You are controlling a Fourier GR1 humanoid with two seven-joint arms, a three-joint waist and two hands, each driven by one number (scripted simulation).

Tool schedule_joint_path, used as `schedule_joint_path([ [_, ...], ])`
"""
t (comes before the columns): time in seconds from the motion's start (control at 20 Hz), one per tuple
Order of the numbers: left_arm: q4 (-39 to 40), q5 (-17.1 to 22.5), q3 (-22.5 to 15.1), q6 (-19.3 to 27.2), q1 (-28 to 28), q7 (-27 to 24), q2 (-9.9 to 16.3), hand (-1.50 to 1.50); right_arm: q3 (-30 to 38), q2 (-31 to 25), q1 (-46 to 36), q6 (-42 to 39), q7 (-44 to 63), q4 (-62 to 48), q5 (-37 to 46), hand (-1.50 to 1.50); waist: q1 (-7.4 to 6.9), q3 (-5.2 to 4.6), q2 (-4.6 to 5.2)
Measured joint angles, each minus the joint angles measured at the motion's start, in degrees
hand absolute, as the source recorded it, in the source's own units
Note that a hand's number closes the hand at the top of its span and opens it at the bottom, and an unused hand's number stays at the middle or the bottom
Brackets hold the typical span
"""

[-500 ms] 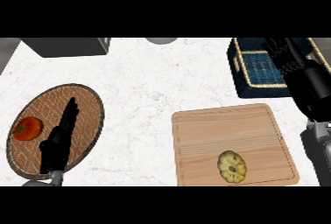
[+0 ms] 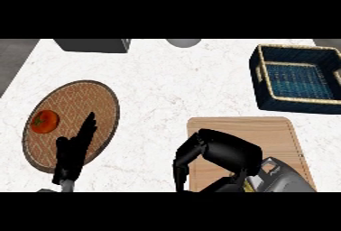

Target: Pick the squash from the cutting board and place it in the basket

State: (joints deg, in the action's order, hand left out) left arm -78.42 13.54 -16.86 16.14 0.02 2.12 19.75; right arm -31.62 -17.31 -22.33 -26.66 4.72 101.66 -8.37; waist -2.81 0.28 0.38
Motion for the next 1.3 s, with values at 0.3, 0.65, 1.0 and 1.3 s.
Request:
schedule_joint_path([
  [0.3,-0.3,2.9,2.1,-1.9,1.9,3.2,1.8,0.0,-17.1,-2.1,6.4,0.7,-3.1,7.5,17.5,-1.5,3.09,0.31,-1.44],
  [0.65,-1.1,4.1,3.0,-2.4,3.2,5.7,2.7,0.0,-20.6,-7.2,-1.8,2.7,5.4,18.7,40.1,-1.5,4.67,0.16,-2.3],
  [1.0,-2.2,5.0,4.0,-3.7,3.8,6.8,3.8,0.0,-19.9,-11.0,-10.3,-12.1,18.5,30.7,44.8,-1.5,4.43,-0.11,-1.89],
  [1.3,-2.7,5.1,4.5,-4.3,4.5,6.5,4.1,0.0,-16.9,-12.4,-14.3,-27.1,24.3,31.1,41.1,-1.5,4.67,-0.22,-1.75],
])
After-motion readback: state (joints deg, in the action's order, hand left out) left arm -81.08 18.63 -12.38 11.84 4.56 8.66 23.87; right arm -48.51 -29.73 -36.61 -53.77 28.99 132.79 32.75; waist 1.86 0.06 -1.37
